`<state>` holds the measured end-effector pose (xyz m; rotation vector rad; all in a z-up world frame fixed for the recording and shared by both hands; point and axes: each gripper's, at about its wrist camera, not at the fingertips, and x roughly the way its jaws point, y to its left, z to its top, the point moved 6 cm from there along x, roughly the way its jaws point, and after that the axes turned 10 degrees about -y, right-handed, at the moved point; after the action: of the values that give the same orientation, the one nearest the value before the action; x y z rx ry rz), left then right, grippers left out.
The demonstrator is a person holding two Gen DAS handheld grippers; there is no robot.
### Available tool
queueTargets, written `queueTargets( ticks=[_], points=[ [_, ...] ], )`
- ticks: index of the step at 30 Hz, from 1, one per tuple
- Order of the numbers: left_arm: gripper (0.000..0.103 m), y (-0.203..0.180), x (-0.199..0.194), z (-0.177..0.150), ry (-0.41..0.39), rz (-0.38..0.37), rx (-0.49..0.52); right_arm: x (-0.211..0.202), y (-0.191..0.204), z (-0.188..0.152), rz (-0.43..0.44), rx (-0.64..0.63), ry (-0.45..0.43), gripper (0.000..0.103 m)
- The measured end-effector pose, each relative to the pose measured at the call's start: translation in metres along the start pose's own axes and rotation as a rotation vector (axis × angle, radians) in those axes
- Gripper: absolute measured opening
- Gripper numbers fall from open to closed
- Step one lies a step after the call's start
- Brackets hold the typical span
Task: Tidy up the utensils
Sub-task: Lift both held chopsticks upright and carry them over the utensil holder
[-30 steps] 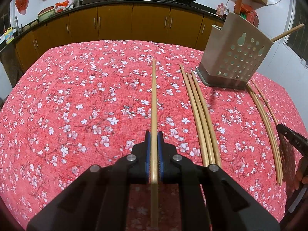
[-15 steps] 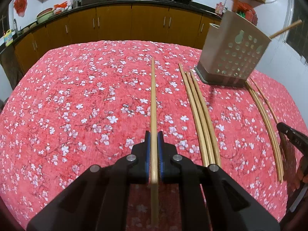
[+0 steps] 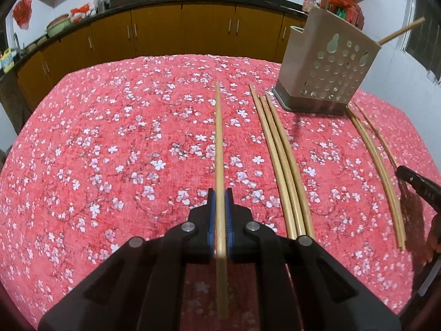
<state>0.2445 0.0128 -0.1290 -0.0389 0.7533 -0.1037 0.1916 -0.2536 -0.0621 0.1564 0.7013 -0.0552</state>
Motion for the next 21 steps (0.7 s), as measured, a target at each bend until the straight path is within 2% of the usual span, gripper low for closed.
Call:
queueTargets(
  ticks=[11,21],
  points=[
    [0.008,0.005,-0.039,0.034,-0.087,-0.028,0.001,-0.043,-0.006,0.030,0.011,0.008,-0.120,0.008],
    [0.008,0.000,-0.091,0.079,-0.272,-0.043,-0.013,-0.077,-0.004,0.068,0.016,0.019,-0.271,0.008]
  ],
)
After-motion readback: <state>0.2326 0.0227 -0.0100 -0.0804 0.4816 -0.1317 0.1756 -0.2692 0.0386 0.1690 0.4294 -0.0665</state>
